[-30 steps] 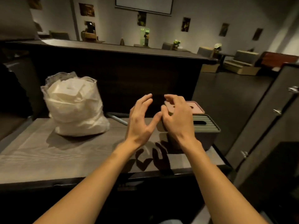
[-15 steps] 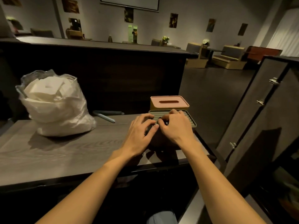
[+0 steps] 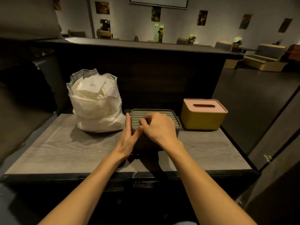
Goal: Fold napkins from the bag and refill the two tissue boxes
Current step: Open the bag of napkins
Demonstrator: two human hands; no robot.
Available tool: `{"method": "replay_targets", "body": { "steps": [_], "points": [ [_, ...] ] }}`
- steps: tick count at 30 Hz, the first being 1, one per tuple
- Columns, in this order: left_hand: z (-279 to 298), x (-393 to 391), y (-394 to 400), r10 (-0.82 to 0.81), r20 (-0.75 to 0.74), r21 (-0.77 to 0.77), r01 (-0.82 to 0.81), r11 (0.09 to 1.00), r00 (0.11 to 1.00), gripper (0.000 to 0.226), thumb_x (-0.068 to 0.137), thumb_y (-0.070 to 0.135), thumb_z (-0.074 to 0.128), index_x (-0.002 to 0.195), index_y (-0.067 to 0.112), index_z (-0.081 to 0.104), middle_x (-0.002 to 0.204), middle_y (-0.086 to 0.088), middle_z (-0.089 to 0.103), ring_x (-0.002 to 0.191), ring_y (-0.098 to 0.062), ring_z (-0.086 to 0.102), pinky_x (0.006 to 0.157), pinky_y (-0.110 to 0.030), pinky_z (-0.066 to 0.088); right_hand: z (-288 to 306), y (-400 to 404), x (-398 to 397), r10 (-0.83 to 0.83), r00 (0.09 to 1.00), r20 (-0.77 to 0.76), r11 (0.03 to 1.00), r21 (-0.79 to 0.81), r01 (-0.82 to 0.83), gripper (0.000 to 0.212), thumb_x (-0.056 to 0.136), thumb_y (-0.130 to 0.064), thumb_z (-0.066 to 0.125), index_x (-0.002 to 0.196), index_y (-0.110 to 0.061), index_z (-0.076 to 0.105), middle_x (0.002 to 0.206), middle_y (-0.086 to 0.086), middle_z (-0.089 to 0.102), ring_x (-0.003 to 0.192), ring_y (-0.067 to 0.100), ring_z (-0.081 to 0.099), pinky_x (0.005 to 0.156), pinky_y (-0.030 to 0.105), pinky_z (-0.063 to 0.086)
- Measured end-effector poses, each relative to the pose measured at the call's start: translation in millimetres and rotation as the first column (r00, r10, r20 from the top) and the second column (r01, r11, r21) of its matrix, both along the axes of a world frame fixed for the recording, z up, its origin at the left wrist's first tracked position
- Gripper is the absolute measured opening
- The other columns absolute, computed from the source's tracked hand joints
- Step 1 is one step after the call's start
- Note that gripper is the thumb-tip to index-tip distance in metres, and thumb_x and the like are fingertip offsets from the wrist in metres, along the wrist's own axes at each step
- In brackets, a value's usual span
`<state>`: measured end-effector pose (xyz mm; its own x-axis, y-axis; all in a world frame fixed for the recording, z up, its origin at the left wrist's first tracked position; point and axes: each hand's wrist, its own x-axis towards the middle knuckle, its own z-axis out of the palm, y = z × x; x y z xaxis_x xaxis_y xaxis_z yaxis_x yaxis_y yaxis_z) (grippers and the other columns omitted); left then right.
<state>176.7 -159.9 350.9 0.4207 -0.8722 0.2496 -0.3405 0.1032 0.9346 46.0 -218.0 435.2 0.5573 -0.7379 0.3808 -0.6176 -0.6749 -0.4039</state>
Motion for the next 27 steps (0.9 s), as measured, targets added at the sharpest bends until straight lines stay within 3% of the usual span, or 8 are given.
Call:
{"method": "replay_targets", "body": {
  "steps": [2,4,8,12,17,20,23,27],
  "points": [
    [-3,5,-5,-0.018,0.064,-0.047,0.021,0.999,0.998,0.125,0.069,0.098,0.047,0.164,0.024,0.014,0.168,0.003,0.024,0.152,-0.003,0.024,0.125,-0.028,0.023,10,-3,-5,0.018,0.992,0.124,0.996,0.079,-0.028,0.022,0.1,-0.047,0.057,0.105,-0.032,0.073,0.095,-0.011,0.072,0.093,0.013,0.068,0.079,0.036,0.052],
    [-4,7,-7,-0.013,0.144,-0.089,0.026,0.996,0.989,0.099,0.076,0.089,0.052,0.155,0.032,0.034,0.152,0.005,0.044,0.137,0.004,0.041,0.114,-0.023,0.038,24,-5,-15,0.037,0.94,0.338,0.983,0.156,-0.094,0.014,0.1,-0.044,0.061,0.101,-0.031,0.068,0.089,-0.016,0.069,0.084,0.004,0.066,0.074,0.032,0.055],
    [-7,11,-10,0.002,0.154,-0.126,0.018,0.992,0.988,0.088,0.081,0.083,0.056,0.15,0.029,0.041,0.139,0.001,0.052,0.131,-0.008,0.05,0.113,-0.043,0.043,36,-17,-57,0.012,0.855,0.519,0.997,0.055,-0.048,0.009,0.101,-0.038,0.063,0.101,-0.029,0.064,0.082,-0.013,0.068,0.079,0.002,0.066,0.069,0.024,0.053],
    [-3,7,-8,-0.022,0.11,-0.163,0.04,0.986,0.994,0.082,0.077,0.089,0.053,0.144,0.042,0.042,0.14,0.005,0.051,0.128,0.0,0.05,0.109,-0.029,0.043,1,-43,-113,-0.164,0.897,0.41,0.971,0.228,0.073,0.019,0.097,-0.037,0.067,0.113,-0.032,0.058,0.086,-0.008,0.069,0.081,0.006,0.069,0.079,0.04,0.061],
    [-6,10,-10,-0.037,0.09,-0.145,0.05,0.988,0.995,0.078,0.082,0.086,0.053,0.142,0.038,0.044,0.137,0.003,0.054,0.128,-0.012,0.055,0.11,-0.05,0.046,-49,-67,-152,-0.216,0.974,0.061,0.953,0.232,0.197,0.013,0.094,-0.041,0.067,0.103,-0.031,0.067,0.089,-0.01,0.07,0.084,0.009,0.068,0.078,0.039,0.058],
    [-5,8,-8,-0.064,0.097,-0.144,0.078,0.987,0.993,0.069,0.082,0.085,0.055,0.139,0.049,0.044,0.138,0.003,0.056,0.128,-0.015,0.056,0.109,-0.051,0.047,-67,-79,-164,-0.267,0.961,-0.077,0.957,0.096,0.274,0.018,0.092,-0.043,0.065,0.103,-0.029,0.071,0.103,-0.003,0.064,0.101,0.019,0.062,0.093,0.042,0.05],
    [-1,2,-6,-0.076,0.115,-0.139,0.092,0.986,0.99,0.076,0.075,0.086,0.06,0.138,0.045,0.045,0.135,0.008,0.056,0.125,-0.008,0.056,0.106,-0.038,0.048,-71,-89,-176,-0.315,0.942,-0.115,0.944,0.064,0.323,0.02,0.093,-0.044,0.063,0.104,-0.03,0.072,0.108,-0.003,0.054,0.114,0.019,0.05,0.105,0.045,0.037],
    [-1,-2,-7,-0.075,0.154,-0.137,0.096,0.986,0.985,0.086,0.073,0.081,0.068,0.142,0.034,0.045,0.136,0.01,0.055,0.126,-0.006,0.055,0.106,-0.039,0.048,-69,-93,-184,-0.332,0.941,-0.067,0.939,0.076,0.337,0.022,0.094,-0.046,0.062,0.108,-0.032,0.071,0.111,-0.006,0.054,0.117,0.017,0.051,0.106,0.043,0.03]
  ]
}}
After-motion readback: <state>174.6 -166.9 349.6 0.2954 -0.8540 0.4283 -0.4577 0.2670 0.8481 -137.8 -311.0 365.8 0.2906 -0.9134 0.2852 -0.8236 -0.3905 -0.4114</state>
